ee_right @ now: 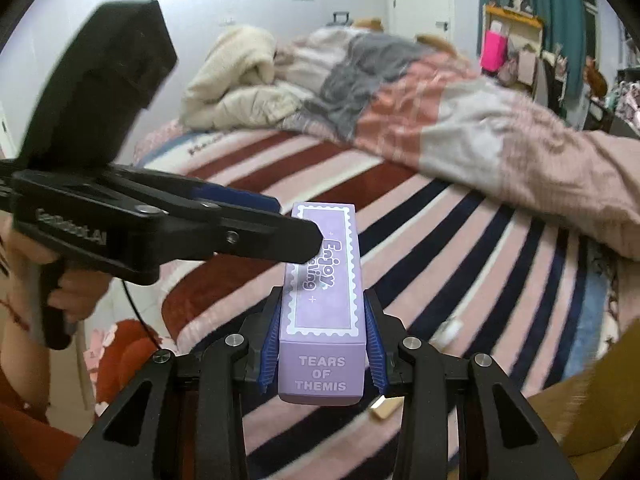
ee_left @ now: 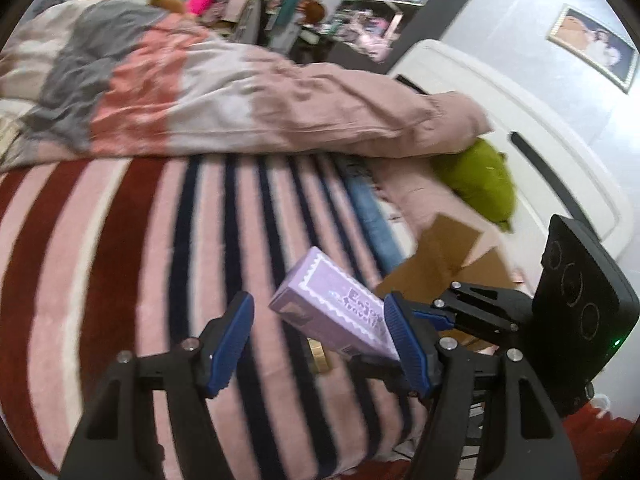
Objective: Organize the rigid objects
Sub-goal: 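Lift the lilac box into the cardboard box and open the right gripper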
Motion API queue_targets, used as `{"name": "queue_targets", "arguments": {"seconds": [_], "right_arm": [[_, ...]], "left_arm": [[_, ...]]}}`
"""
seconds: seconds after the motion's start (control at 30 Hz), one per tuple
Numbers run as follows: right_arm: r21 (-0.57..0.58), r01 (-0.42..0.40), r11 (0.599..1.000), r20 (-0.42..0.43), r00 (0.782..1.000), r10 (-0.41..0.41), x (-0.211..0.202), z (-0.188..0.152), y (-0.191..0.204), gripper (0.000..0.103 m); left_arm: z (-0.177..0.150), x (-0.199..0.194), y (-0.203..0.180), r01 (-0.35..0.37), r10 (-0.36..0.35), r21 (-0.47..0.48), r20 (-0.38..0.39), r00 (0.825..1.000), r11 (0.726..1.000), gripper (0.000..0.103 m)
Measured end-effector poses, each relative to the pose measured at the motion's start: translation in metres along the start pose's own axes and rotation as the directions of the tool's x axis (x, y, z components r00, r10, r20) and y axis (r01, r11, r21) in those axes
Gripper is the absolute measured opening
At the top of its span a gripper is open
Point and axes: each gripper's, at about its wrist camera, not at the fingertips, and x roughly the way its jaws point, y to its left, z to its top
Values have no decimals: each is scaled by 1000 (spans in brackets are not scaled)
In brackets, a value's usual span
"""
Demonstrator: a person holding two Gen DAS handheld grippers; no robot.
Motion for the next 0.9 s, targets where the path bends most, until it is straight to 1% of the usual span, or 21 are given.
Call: {"name": "queue_targets", "arguments": {"seconds": [0.07,0.17,0.2,0.23,0.3,0.4,0.53,0.6,0.73,0.8,0.83,0.87,0.9], "right_arm": [[4,9,1000,28,1000,-9,-17,-1,-7,33],[18,47,999,72,996,-48,-43,-6,-21,33],[27,65,998,86,994,-67,-52,-8,-27,33],[40,79,996,98,992,-83,-61,-12,-34,33],[69,103,992,111,988,-110,-76,-20,-47,33],[120,153,981,115,979,-166,-97,-37,-71,33],[218,175,960,75,978,-195,-115,-61,-105,33],[254,189,949,45,977,-207,-119,-71,-119,33],[284,218,934,-16,975,-223,-122,-86,-135,33],[283,236,930,-46,972,-232,-120,-90,-139,33],[285,242,928,-60,970,-234,-119,-91,-140,33],[288,250,924,-74,968,-239,-118,-93,-142,35],[287,266,920,-91,964,-250,-117,-95,-144,37]], "left_arm": [[10,10,-17,45,-45,18,-15,999,999,61],[24,31,-46,91,-89,48,-44,995,995,60],[28,41,-59,120,-117,59,-60,991,991,59],[31,48,-68,144,-139,64,-74,988,988,55],[38,68,-89,183,-175,74,-109,979,980,53],[42,99,-118,222,-203,99,-172,964,970,50],[39,136,-153,233,-195,135,-247,949,963,50],[36,150,-165,234,-187,147,-277,942,961,50],[31,169,-178,225,-164,158,-327,931,961,50],[27,172,-181,198,-126,193,-332,935,961,51],[26,173,-184,183,-103,214,-338,935,960,54],[25,174,-184,182,-98,217,-345,933,959,58],[25,174,-185,177,-92,220,-349,933,959,59]]}}
